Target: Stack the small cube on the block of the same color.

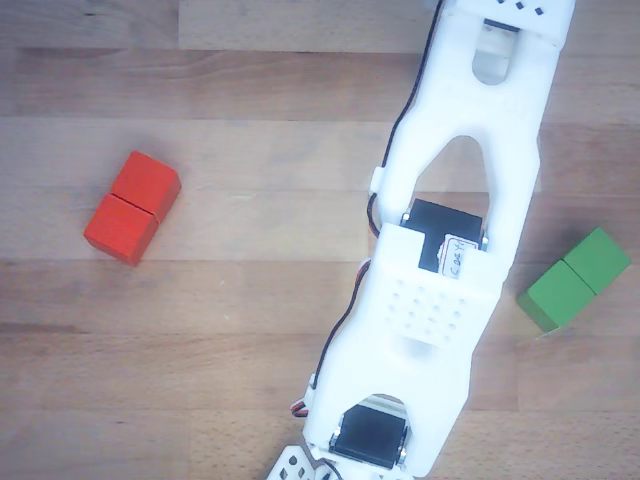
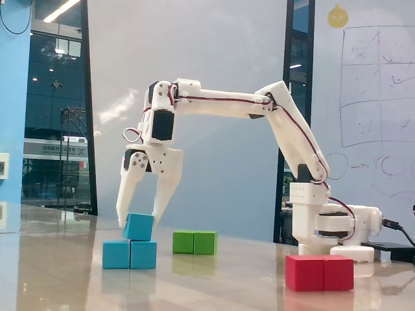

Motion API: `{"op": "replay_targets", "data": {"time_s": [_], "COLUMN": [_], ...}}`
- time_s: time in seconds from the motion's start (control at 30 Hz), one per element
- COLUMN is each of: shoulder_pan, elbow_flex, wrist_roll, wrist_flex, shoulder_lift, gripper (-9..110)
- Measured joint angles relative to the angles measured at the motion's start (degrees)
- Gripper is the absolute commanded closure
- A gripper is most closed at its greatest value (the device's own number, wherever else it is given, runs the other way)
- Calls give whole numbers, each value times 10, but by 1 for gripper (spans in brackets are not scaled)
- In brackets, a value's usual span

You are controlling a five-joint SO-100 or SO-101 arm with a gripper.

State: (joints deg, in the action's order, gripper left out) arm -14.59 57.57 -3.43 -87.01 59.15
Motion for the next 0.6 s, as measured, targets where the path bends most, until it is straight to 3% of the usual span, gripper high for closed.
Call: {"op": "replay_targets", "data": {"time_s": [0.6], "shoulder_pan": [-3], "elbow_flex": [-5], "wrist_roll": [0], "wrist_flex": [-5], "shoulder_lift": [-4], "gripper": [92]}}
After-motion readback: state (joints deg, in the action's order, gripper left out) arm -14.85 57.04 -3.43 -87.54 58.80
